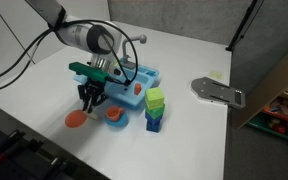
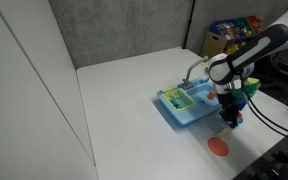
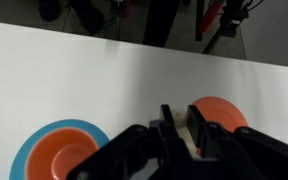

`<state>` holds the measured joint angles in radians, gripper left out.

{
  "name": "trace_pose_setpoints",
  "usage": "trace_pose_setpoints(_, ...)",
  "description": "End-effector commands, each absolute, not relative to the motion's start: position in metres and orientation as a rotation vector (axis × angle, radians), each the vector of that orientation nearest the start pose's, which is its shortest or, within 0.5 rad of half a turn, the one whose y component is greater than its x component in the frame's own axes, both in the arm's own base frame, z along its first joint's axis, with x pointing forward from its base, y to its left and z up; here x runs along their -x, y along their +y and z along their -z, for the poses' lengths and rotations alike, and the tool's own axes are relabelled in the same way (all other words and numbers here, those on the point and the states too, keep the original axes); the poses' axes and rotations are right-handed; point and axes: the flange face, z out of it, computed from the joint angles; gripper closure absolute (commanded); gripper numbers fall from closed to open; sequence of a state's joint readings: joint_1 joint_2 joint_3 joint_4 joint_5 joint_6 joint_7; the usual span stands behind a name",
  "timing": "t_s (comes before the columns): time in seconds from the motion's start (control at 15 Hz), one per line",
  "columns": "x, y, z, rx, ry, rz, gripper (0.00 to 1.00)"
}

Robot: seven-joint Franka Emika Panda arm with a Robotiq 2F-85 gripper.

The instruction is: Pick up the detergent from the sink and put it on the table

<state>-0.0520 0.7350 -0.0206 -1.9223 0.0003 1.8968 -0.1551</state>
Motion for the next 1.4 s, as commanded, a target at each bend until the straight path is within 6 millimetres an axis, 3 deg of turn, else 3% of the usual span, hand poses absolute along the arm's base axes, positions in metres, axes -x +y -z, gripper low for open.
trace_pose_setpoints(0.0,-0.523,-0.036,-0.073,2.851,-0.085,-1.170,0.92)
trace_pose_setpoints(0.07,-0.524,-0.036,-0.074,2.851,-0.084,-1.174,0.91)
trace_pose_setpoints(0.13,-0.524,-0.036,-0.074,2.850,-0.084,-1.177,0.80)
trace_pose_setpoints(0.2,-0.525,-0.036,-0.074,2.851,-0.083,-1.178,0.53)
trace_pose_setpoints(0.27,-0.525,-0.035,-0.075,2.852,-0.083,-1.178,0.51)
trace_pose_setpoints(0.73,-0.533,-0.035,-0.094,2.882,-0.095,-1.121,0.01)
trace_pose_setpoints(0.93,-0.540,-0.035,-0.112,2.914,-0.104,-1.049,0.00)
trace_pose_setpoints(1.33,-0.558,-0.030,-0.166,3.033,-0.142,-0.784,0.00)
